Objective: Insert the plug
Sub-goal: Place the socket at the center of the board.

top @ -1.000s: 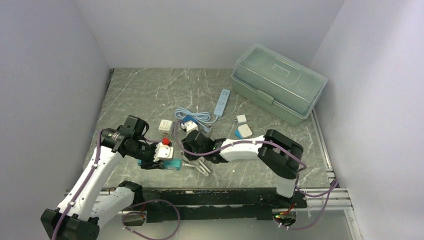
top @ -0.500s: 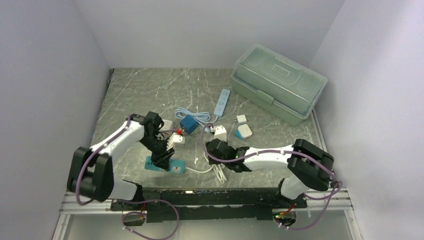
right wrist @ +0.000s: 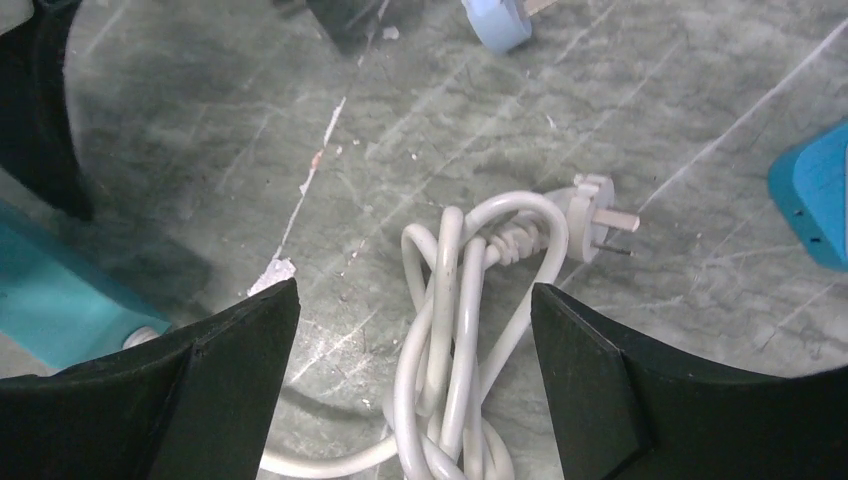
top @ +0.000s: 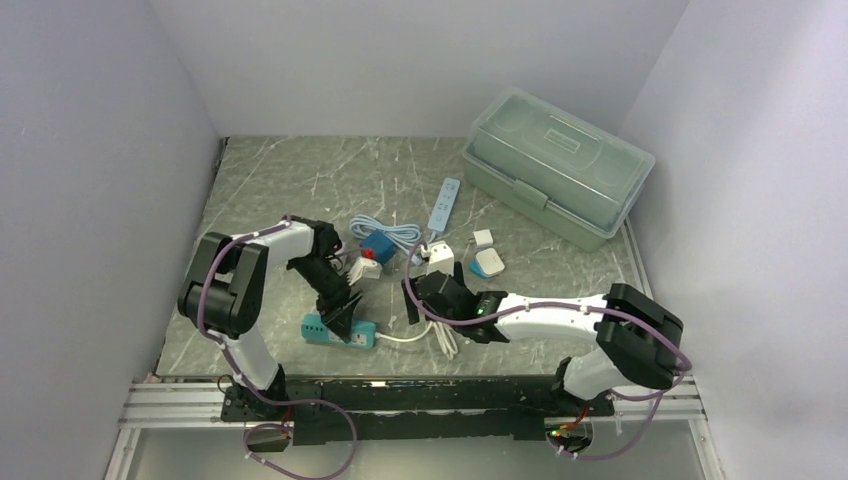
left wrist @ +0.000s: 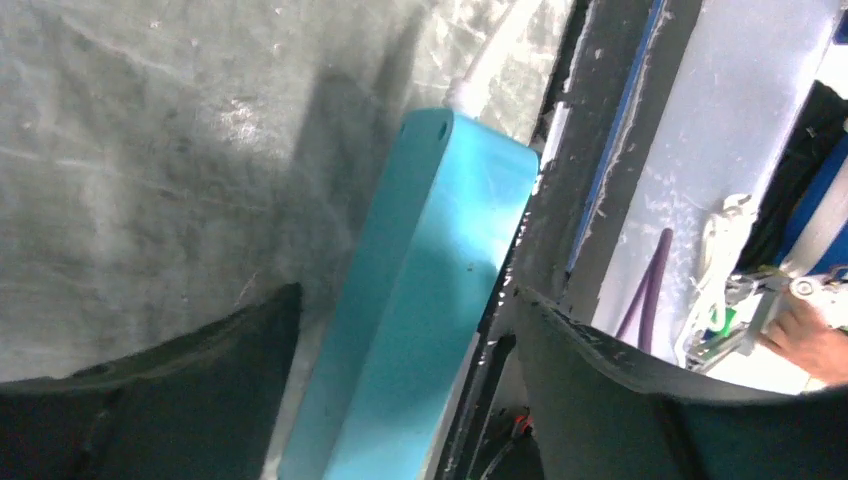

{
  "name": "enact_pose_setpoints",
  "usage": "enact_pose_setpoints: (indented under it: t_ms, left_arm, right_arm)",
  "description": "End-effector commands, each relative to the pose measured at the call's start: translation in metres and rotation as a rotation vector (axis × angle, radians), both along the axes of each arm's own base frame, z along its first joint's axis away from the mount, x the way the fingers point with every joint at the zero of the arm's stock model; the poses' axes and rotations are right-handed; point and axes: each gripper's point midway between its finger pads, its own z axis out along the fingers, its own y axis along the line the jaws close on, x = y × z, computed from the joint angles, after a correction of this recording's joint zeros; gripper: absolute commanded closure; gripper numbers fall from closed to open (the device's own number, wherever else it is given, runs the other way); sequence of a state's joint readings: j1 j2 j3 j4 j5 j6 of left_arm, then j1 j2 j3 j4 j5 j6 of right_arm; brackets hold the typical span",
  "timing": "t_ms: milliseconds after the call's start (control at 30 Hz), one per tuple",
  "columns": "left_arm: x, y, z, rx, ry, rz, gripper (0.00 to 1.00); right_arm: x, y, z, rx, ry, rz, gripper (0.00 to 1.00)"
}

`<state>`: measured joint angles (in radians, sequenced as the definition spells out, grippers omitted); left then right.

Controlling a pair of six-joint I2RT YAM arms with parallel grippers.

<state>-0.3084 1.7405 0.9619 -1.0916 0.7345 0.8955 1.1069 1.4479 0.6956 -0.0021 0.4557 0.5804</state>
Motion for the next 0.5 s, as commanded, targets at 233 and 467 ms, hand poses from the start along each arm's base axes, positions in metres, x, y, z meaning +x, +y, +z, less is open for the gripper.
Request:
enact_pose_setpoints:
  t_ms: [233, 467]
  left_arm:
    - [0.041, -0.002, 0.031, -0.012, -0.301, 0.115, 0.0]
    - [0.065, 0.012, 0.1, -0.06, -0.504, 0.183, 0.0]
  right_arm:
    - [0.008, 0.02, 0.053, 0.096, -0.142, 0.103, 0.09]
    - [-0.037, 0.068, 0.081, 0.142, -0.245, 0.462, 0.1]
